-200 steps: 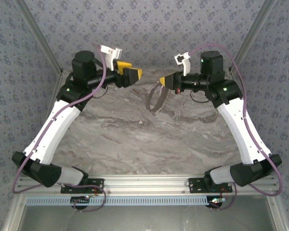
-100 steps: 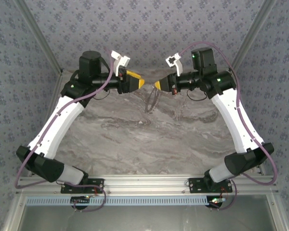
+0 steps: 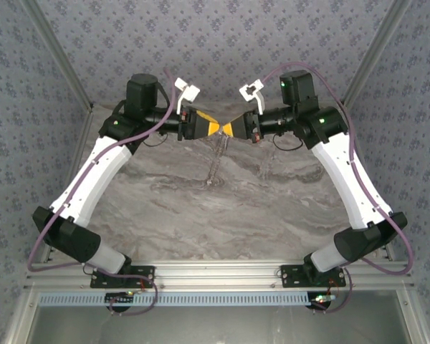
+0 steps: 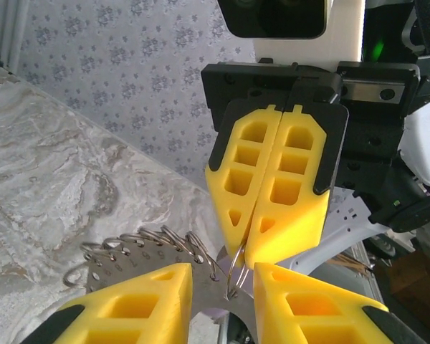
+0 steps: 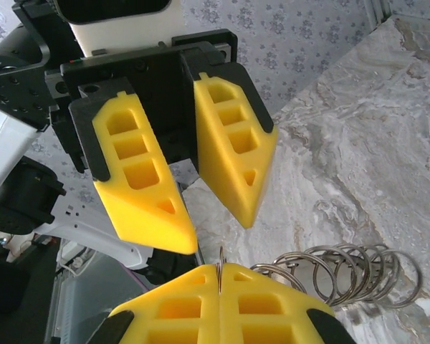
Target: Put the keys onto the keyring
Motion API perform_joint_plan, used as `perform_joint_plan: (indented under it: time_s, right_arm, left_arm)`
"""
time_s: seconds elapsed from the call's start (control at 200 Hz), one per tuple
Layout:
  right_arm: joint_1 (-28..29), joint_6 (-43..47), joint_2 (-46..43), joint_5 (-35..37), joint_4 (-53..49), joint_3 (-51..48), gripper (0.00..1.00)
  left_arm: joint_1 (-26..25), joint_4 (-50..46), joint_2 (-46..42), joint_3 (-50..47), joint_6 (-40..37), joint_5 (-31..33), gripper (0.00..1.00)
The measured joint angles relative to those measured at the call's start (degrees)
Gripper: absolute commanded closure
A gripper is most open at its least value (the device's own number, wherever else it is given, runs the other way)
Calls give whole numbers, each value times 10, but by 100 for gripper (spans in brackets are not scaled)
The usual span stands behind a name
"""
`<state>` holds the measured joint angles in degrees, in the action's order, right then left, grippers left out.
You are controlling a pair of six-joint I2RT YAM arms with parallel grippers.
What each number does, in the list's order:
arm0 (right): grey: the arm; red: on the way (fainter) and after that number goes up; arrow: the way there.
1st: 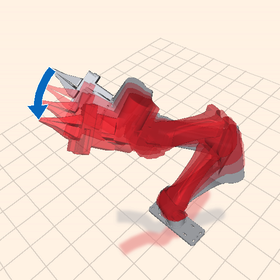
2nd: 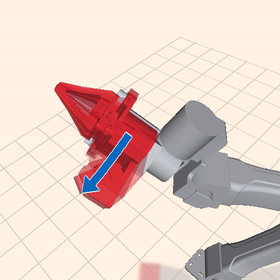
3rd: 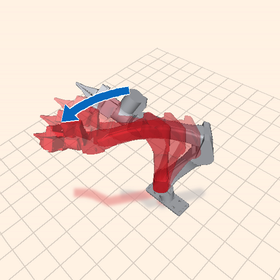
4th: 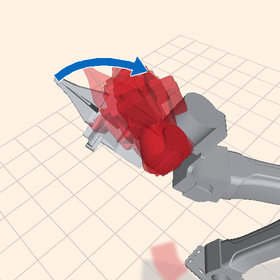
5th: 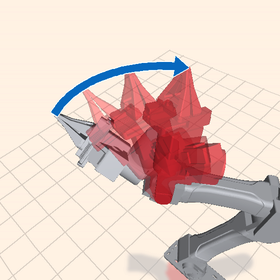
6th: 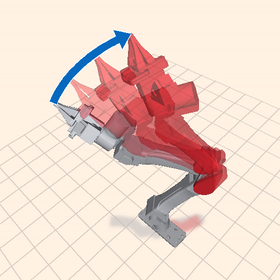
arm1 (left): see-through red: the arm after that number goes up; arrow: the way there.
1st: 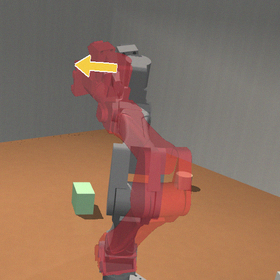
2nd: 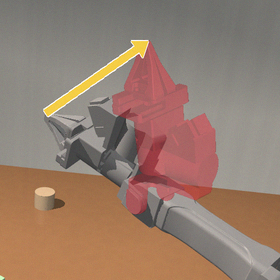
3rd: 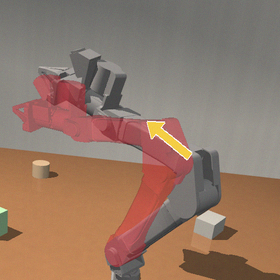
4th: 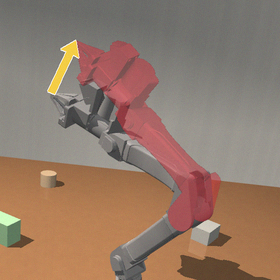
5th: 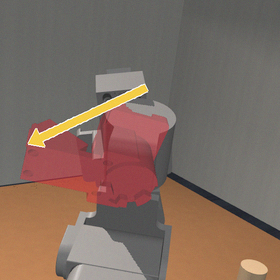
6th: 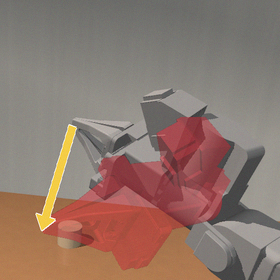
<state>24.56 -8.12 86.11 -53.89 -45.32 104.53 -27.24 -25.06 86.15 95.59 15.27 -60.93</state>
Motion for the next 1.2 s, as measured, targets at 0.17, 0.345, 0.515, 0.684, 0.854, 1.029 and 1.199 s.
perform_joint_plan:
  time_s: [0.17, 0.345, 0.515, 0.684, 0.854, 1.029, 1.199]
  right_arm:
    - [1, -9, 3, -2, 13, 0, 100]
    - [1, -18, 3, -3, 26, 0, 100]
    - [1, -25, 3, -7, 36, 0, 100]
    - [1, -31, 3, -11, 48, -1, 100]
    - [1, -33, 3, -15, 53, -5, 100]
    - [1, -35, 3, -15, 53, -7, 100]
    - [-2, -39, 3, -13, 57, -9, 77]
  left_arm:
    - [2, 7, 0, 0, 7, -16, 73]
    - [1, 13, 1, 0, 13, -28, 73]
    - [1, 16, 5, 0, 18, -37, 74]
    - [-5, 17, 8, 0, 20, -42, 77]
    - [-6, 24, 12, 1, 26, -42, 85]
    - [-6, 25, 14, 1, 37, -42, 99]
    - [-6, 29, 13, 1, 39, -37, 100]
